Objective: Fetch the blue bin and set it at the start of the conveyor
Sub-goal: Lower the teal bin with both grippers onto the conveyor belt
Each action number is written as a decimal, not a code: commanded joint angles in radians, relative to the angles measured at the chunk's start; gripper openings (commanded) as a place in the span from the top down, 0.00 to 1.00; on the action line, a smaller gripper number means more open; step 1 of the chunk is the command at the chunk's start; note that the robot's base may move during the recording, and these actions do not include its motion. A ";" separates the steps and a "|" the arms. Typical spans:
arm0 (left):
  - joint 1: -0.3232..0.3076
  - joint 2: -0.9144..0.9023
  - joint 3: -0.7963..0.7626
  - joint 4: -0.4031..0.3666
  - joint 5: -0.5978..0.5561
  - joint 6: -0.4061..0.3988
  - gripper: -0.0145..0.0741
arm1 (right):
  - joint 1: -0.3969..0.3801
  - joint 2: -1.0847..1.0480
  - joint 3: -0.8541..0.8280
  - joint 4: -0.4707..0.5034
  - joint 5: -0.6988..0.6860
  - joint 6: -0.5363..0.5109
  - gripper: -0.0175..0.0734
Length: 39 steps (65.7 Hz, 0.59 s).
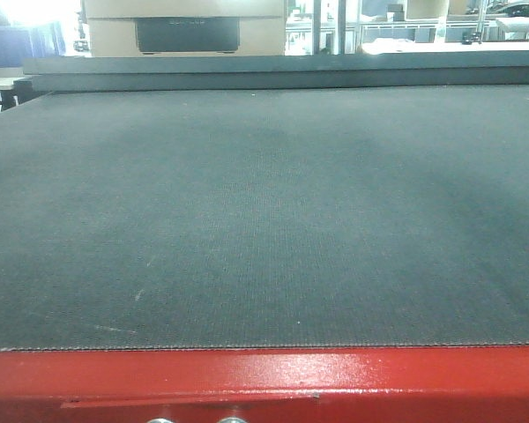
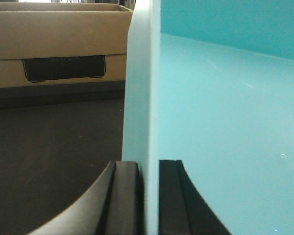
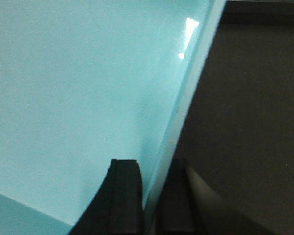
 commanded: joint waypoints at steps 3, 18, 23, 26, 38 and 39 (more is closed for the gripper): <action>-0.001 -0.020 -0.014 -0.032 -0.067 -0.014 0.96 | -0.004 -0.009 -0.007 -0.015 -0.038 -0.031 0.97; -0.001 -0.028 -0.014 -0.046 0.117 -0.014 0.96 | -0.004 -0.020 -0.017 -0.003 0.017 -0.031 0.97; -0.001 -0.031 -0.014 -0.046 0.259 -0.014 0.96 | -0.004 -0.023 -0.017 -0.020 0.065 -0.031 0.97; -0.001 -0.031 -0.007 -0.046 0.323 -0.014 0.96 | -0.004 -0.023 -0.013 -0.028 0.112 -0.031 0.97; -0.001 -0.031 0.101 -0.046 0.413 -0.014 0.96 | -0.004 -0.006 0.085 -0.049 0.157 -0.031 0.97; -0.001 -0.031 0.120 -0.046 0.413 -0.014 0.96 | -0.004 -0.004 0.104 -0.049 0.149 -0.031 0.97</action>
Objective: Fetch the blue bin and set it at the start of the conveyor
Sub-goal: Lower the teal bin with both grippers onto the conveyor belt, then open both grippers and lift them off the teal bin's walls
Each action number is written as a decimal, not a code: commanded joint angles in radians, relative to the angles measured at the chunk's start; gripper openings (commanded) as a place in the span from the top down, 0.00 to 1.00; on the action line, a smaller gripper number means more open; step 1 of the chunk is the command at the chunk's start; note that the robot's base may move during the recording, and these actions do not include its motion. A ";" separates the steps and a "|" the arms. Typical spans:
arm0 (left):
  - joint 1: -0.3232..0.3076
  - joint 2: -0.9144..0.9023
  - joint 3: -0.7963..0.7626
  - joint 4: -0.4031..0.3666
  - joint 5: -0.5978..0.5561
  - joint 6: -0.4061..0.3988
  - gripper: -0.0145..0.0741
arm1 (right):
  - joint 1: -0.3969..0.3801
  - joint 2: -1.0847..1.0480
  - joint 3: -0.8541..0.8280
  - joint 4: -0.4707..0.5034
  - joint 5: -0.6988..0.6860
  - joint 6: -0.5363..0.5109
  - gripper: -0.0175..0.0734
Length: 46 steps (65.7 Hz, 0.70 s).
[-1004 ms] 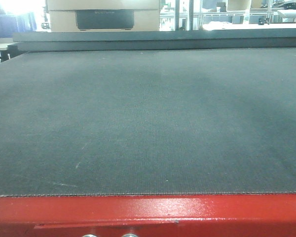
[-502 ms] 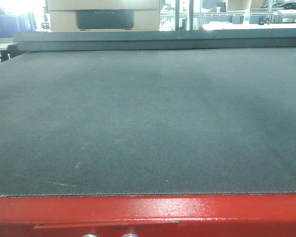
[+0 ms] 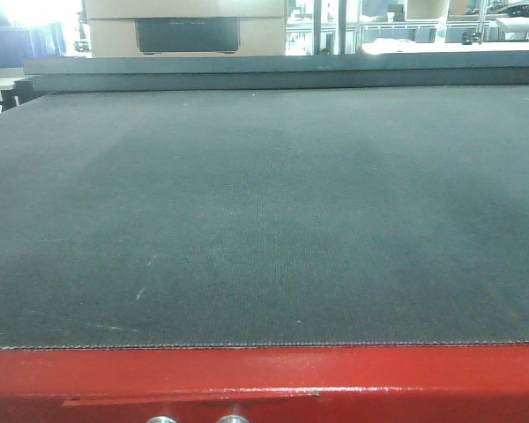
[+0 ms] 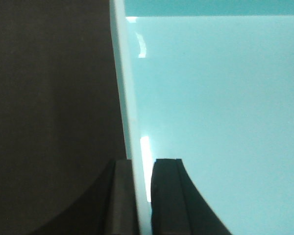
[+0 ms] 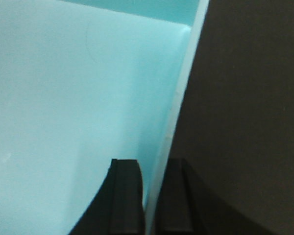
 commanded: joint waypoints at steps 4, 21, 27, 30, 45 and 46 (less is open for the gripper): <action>-0.001 -0.021 0.110 0.000 -0.003 0.001 0.96 | -0.004 0.011 0.105 -0.051 -0.049 -0.031 0.97; -0.001 -0.021 0.421 -0.023 -0.248 0.001 0.96 | -0.004 0.066 0.322 -0.051 -0.212 -0.031 0.97; -0.001 -0.016 0.495 -0.023 -0.332 0.001 0.96 | -0.004 0.095 0.346 -0.051 -0.251 -0.031 0.97; -0.001 -0.009 0.523 -0.023 -0.352 0.001 0.96 | -0.004 0.117 0.348 -0.054 -0.261 -0.031 0.97; -0.001 0.043 0.556 -0.023 -0.423 0.001 0.96 | -0.004 0.208 0.348 -0.056 -0.284 -0.031 0.94; -0.001 0.045 0.556 -0.023 -0.423 0.001 0.95 | -0.004 0.211 0.348 -0.056 -0.284 -0.031 0.93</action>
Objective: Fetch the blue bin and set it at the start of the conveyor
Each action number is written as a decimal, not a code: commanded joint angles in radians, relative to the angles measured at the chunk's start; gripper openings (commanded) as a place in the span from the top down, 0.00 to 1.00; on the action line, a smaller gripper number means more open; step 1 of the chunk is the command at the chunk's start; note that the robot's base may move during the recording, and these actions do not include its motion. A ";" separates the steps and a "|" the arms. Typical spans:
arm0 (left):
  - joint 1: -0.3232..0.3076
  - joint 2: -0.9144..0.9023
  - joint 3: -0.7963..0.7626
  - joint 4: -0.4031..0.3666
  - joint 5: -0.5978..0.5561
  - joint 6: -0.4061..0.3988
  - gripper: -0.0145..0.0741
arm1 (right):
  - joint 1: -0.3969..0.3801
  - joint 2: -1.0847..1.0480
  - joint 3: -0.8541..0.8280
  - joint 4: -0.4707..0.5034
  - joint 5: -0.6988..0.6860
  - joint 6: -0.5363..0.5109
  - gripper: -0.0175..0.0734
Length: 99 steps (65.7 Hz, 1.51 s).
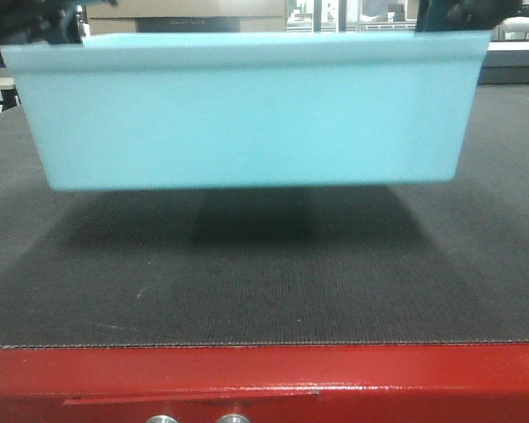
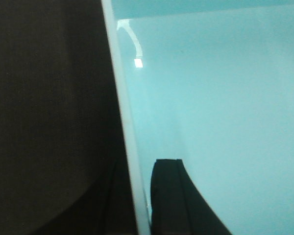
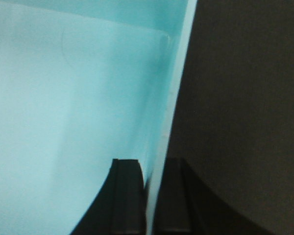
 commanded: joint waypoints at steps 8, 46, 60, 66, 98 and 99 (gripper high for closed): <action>-0.001 0.014 -0.001 0.002 -0.062 0.013 0.77 | -0.005 0.047 0.001 -0.049 -0.025 -0.026 0.68; 0.011 -0.142 -0.002 0.015 0.015 0.013 0.28 | -0.027 -0.105 0.001 -0.055 -0.008 -0.026 0.38; 0.117 -0.254 0.007 0.059 0.115 0.017 0.41 | -0.122 -0.217 0.011 -0.055 0.015 -0.026 0.79; 0.186 -0.281 0.033 0.055 0.140 0.049 0.60 | -0.174 -0.254 0.050 -0.055 0.015 -0.026 0.96; 0.271 -0.582 0.501 0.048 -0.093 0.074 0.96 | -0.235 -0.524 0.626 -0.091 -0.328 -0.035 0.99; 0.271 -0.598 0.519 0.048 -0.103 0.074 0.96 | -0.235 -0.537 0.652 -0.091 -0.342 -0.035 0.99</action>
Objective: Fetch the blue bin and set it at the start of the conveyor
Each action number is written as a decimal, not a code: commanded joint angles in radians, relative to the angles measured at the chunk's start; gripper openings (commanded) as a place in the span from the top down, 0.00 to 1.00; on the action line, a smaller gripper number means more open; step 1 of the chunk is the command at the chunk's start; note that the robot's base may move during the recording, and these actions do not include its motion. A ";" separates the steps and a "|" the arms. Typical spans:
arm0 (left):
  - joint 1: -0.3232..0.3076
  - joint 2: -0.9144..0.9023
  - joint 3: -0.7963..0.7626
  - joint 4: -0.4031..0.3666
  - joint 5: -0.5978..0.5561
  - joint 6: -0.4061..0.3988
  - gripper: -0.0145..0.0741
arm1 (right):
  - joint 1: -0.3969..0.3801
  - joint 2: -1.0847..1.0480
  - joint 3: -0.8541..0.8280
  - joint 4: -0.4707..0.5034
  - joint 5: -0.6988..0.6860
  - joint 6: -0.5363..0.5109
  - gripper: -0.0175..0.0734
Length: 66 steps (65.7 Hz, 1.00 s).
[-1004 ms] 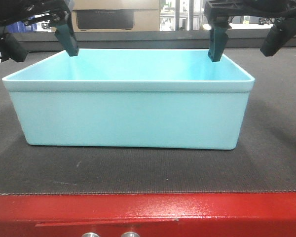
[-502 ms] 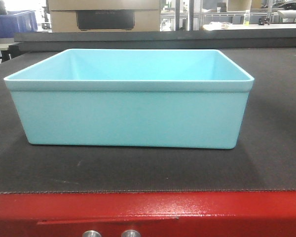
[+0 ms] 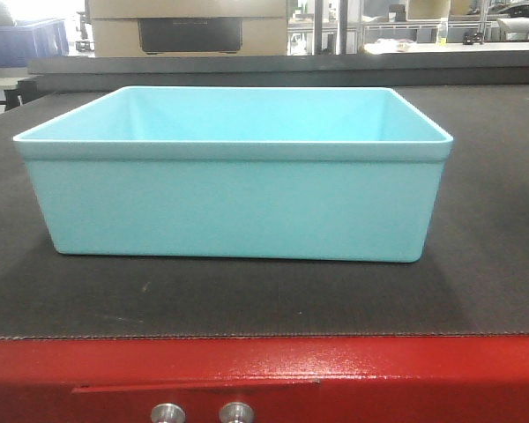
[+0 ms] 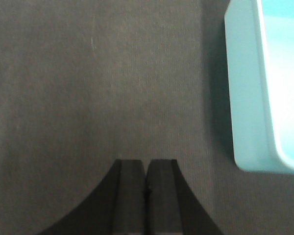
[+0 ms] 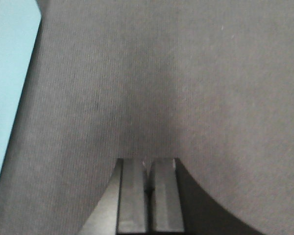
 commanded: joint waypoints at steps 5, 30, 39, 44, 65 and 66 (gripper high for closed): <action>0.003 -0.175 0.187 -0.006 -0.125 0.002 0.96 | -0.003 -0.139 0.169 -0.014 -0.169 -0.010 0.99; 0.003 -0.694 0.396 0.002 -0.196 0.002 0.96 | -0.003 -0.650 0.450 -0.023 -0.308 -0.010 0.99; 0.003 -0.842 0.397 0.005 -0.196 0.002 0.96 | -0.003 -0.855 0.458 -0.023 -0.313 -0.010 0.99; 0.003 -0.896 0.397 0.005 -0.196 0.002 0.96 | -0.003 -0.941 0.458 -0.023 -0.320 -0.010 0.99; 0.003 -0.934 0.397 0.005 -0.196 0.002 0.96 | -0.003 -1.069 0.458 -0.023 -0.307 -0.010 0.99; 0.003 -0.934 0.397 0.005 -0.196 0.002 0.96 | -0.003 -1.069 0.458 -0.023 -0.307 -0.010 0.99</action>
